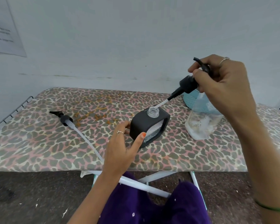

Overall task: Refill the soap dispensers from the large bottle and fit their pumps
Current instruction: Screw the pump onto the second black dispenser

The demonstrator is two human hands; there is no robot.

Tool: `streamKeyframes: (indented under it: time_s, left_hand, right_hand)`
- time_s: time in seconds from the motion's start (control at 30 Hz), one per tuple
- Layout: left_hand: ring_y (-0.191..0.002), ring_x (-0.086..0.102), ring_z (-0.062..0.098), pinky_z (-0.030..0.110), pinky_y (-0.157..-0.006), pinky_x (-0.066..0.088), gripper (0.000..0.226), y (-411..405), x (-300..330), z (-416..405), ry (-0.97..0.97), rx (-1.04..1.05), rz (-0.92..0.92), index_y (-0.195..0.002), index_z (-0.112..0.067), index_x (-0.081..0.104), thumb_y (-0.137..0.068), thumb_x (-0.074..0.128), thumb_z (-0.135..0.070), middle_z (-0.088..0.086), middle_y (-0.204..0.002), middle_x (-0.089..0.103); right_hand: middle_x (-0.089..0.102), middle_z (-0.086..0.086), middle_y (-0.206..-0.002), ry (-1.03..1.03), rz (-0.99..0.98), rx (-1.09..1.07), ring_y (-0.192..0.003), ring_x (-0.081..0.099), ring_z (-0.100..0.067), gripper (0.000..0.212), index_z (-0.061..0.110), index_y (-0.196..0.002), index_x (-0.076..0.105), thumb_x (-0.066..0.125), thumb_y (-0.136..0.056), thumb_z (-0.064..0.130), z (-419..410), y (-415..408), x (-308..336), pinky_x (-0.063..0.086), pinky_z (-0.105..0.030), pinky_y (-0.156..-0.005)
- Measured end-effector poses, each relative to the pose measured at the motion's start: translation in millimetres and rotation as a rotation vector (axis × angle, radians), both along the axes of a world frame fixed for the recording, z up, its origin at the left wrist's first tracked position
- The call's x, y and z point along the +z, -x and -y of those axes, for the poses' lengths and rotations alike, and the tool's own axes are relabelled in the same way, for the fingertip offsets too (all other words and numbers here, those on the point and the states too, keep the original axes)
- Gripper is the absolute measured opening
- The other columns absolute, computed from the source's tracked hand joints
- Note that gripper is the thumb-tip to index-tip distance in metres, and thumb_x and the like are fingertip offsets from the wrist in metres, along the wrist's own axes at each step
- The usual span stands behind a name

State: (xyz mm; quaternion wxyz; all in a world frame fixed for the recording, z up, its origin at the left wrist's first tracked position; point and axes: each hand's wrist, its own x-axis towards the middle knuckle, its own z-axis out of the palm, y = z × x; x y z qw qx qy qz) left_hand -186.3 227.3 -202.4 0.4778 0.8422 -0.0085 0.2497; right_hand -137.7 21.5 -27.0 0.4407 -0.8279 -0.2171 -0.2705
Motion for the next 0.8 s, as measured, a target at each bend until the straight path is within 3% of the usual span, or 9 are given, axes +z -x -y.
streamKeyframes:
  time_s: [0.07, 0.13, 0.2, 0.27, 0.43, 0.6, 0.7, 0.8]
  left_hand:
    - [-0.103, 0.055, -0.005, 0.010, -0.080, 0.045, 0.067, 0.1, -0.8, -0.2, 0.004, -0.004, -0.008, -0.128, -0.022, 0.050, -0.081, 0.049, -0.069, -0.012, -0.110, 0.059]
    - [-0.104, 0.054, -0.006, 0.008, -0.081, 0.044, 0.067, 0.7, -0.4, -0.3, 0.001, -0.002, -0.009, -0.128, -0.021, 0.050, -0.083, 0.051, -0.069, -0.012, -0.110, 0.058]
    - [-0.105, 0.052, -0.009, 0.004, -0.082, 0.041, 0.064, 1.7, 0.6, 0.0, 0.005, -0.005, -0.008, -0.128, -0.019, 0.050, -0.085, 0.055, -0.066, -0.012, -0.109, 0.057]
    - [-0.105, 0.051, -0.008, 0.002, -0.082, 0.040, 0.061, 2.3, 1.8, 0.5, 0.008, -0.012, -0.003, -0.126, -0.019, 0.051, -0.082, 0.054, -0.061, -0.012, -0.107, 0.057]
    - [-0.104, 0.051, -0.008, 0.003, -0.081, 0.040, 0.058, 1.7, 2.5, 0.6, 0.004, -0.014, 0.001, -0.124, -0.020, 0.052, -0.082, 0.054, -0.060, -0.015, -0.105, 0.056]
    - [-0.101, 0.050, -0.011, 0.002, -0.081, 0.039, 0.063, 1.2, 1.9, 1.0, 0.004, -0.009, -0.008, -0.125, -0.015, 0.054, -0.081, 0.053, -0.061, -0.014, -0.102, 0.057]
    - [-0.100, 0.051, -0.010, 0.002, -0.080, 0.039, 0.065, 2.0, 1.4, 1.6, 0.007, -0.003, -0.014, -0.126, -0.014, 0.054, -0.081, 0.053, -0.061, -0.014, -0.101, 0.056]
    - [-0.099, 0.053, -0.006, 0.004, -0.079, 0.041, 0.065, 1.4, 1.3, 1.4, 0.009, -0.004, -0.020, -0.126, -0.015, 0.054, -0.081, 0.053, -0.062, -0.012, -0.102, 0.058]
  right_hand:
    - [0.060, -0.010, -0.065, 0.030, -0.012, 0.022, -0.060, 0.053, -0.032, 0.015, 0.015, -0.087, 0.068, 0.054, -0.087, 0.009, -5.8, -4.4, -2.2, 0.041, -0.034, -0.051]
    - [0.060, -0.008, -0.063, 0.047, -0.049, 0.050, -0.053, 0.050, -0.024, 0.015, 0.016, -0.090, 0.068, 0.055, -0.087, 0.009, -13.1, -10.1, -6.3, 0.039, -0.028, -0.049]
    - [0.058, 0.003, -0.056, 0.070, -0.116, 0.079, -0.046, 0.044, -0.008, 0.013, 0.017, -0.094, 0.066, 0.057, -0.087, 0.010, -20.7, -17.6, -12.8, 0.036, -0.018, -0.048]
    - [0.052, 0.011, -0.048, 0.115, -0.173, 0.104, -0.044, 0.043, -0.003, 0.012, 0.018, -0.095, 0.064, 0.060, -0.087, 0.012, -29.3, -24.4, -20.7, 0.033, -0.012, -0.048]
    - [0.066, -0.008, -0.072, 0.251, -0.254, 0.136, -0.053, 0.045, -0.005, 0.007, 0.021, -0.091, 0.064, 0.063, -0.086, 0.017, -44.6, -35.9, -42.3, 0.039, -0.023, -0.057]
    - [0.067, 0.005, -0.081, 0.303, -0.302, 0.160, -0.055, 0.048, 0.002, 0.011, 0.013, -0.096, 0.066, 0.064, -0.088, 0.020, -44.5, -35.5, -49.0, 0.036, -0.009, -0.058]
    - [0.068, -0.001, -0.088, 0.340, -0.309, 0.169, -0.066, 0.053, -0.006, 0.014, 0.018, -0.097, 0.066, 0.066, -0.088, 0.028, -40.9, -33.3, -50.6, 0.043, -0.022, -0.065]
    - [0.063, 0.000, -0.104, 0.323, -0.394, 0.208, -0.090, 0.059, -0.011, 0.031, 0.023, -0.111, 0.065, 0.070, -0.084, 0.037, -34.7, -34.1, -55.2, 0.049, -0.031, -0.087]
